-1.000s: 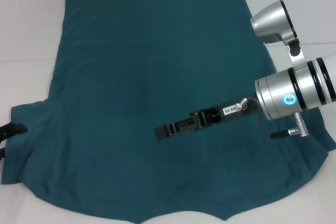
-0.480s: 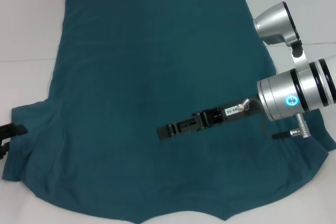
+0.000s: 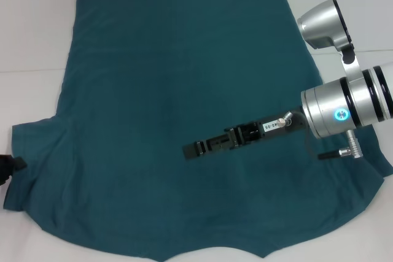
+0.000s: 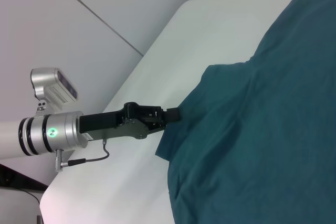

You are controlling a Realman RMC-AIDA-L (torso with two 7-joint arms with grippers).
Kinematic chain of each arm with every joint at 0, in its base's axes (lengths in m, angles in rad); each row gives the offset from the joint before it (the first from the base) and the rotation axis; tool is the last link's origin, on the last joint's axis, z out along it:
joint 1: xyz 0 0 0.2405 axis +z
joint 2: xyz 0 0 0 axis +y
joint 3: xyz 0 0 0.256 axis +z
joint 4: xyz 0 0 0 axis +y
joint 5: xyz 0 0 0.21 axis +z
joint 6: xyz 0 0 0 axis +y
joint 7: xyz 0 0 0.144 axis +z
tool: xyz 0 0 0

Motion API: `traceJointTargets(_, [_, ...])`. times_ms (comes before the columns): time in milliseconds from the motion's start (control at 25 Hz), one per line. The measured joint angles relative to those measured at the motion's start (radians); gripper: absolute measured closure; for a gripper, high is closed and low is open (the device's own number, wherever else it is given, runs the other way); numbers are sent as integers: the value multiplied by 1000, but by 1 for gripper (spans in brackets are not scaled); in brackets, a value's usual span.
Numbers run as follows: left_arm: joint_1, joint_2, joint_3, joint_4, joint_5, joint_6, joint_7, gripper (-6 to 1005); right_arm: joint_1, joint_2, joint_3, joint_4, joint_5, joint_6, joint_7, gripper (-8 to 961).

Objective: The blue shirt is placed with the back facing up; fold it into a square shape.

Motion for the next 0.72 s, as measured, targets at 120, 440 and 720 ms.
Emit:
traceJointTargets(120, [-1,0,0,1,3,2,4,763,3,0,2,-1,0,0,0,52])
traceJointTargets(440, [-11,20,2,32,3,69,19,983,7,0,12,-2,0,-2,0,53])
traceJointTargets(720, [-38,51,-11,59,56,89,-14,998,7,-1,20,-4,0,-4,0,53])
